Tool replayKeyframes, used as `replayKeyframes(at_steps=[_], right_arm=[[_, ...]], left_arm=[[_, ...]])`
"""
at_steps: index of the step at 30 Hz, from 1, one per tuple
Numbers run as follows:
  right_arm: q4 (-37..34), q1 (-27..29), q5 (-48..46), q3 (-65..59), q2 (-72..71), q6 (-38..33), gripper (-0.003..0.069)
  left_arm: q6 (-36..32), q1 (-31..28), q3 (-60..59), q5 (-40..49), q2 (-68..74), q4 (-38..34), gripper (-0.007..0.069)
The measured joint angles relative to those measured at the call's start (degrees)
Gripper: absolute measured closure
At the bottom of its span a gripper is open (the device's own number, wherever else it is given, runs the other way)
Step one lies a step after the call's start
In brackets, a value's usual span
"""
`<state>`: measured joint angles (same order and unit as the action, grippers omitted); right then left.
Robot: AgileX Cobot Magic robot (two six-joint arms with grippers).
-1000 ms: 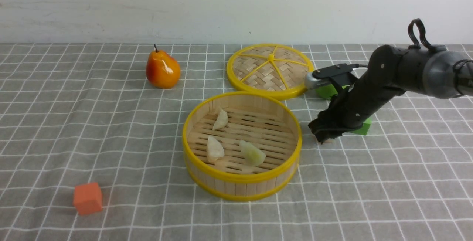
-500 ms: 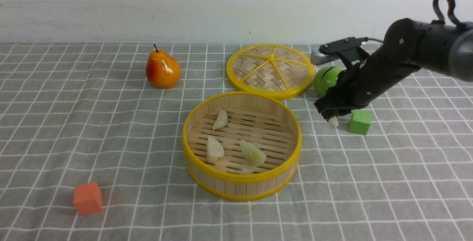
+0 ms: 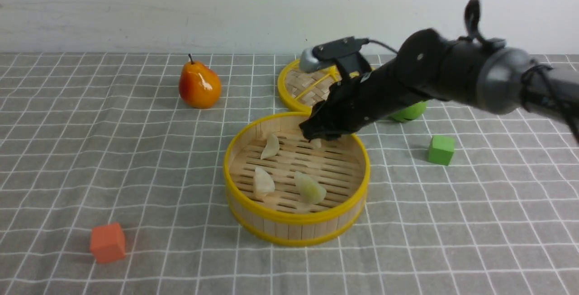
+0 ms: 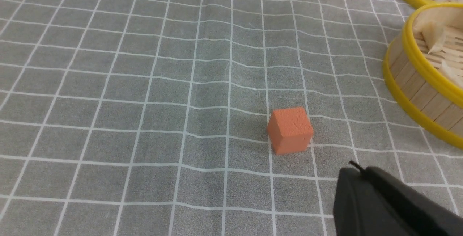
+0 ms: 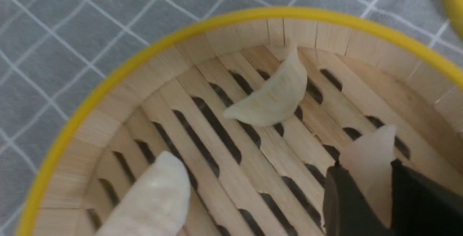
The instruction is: Put the dumplings into the steamer on the table with the grey tablecloth.
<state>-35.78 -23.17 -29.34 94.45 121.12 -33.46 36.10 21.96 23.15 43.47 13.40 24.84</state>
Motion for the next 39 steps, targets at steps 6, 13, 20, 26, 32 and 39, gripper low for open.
replayKeyframes(at_steps=[6, 13, 20, 26, 32, 39], right_arm=[[0.2, -0.1, 2.1, 0.0, 3.3, -0.1, 0.0349], [3.8, -0.1, -5.0, 1.7, -4.9, 0.0, 0.0131], [24.8, 0.1, -16.3, 5.9, -27.0, 14.8, 0.0348], [46.7, 0.7, -21.7, -0.5, -43.3, 33.5, 0.0669], [53.4, 0.8, -17.4, -22.0, -59.1, 42.9, 0.0678], [50.0, 0.8, 6.7, -57.1, -76.4, 47.1, 0.0677]], left_arm=[[0.0, 0.0, 0.0, 0.0, 0.0, 0.0, 0.0624], [0.0, 0.0, 0.0, 0.0, 0.0, 0.0, 0.0617], [0.0, 0.0, 0.0, 0.0, 0.0, 0.0, 0.061], [0.0, 0.0, 0.0, 0.0, 0.0, 0.1, 0.0608], [0.0, 0.0, 0.0, 0.0, 0.0, 0.1, 0.0608], [0.0, 0.0, 0.0, 0.0, 0.0, 0.1, 0.0608]])
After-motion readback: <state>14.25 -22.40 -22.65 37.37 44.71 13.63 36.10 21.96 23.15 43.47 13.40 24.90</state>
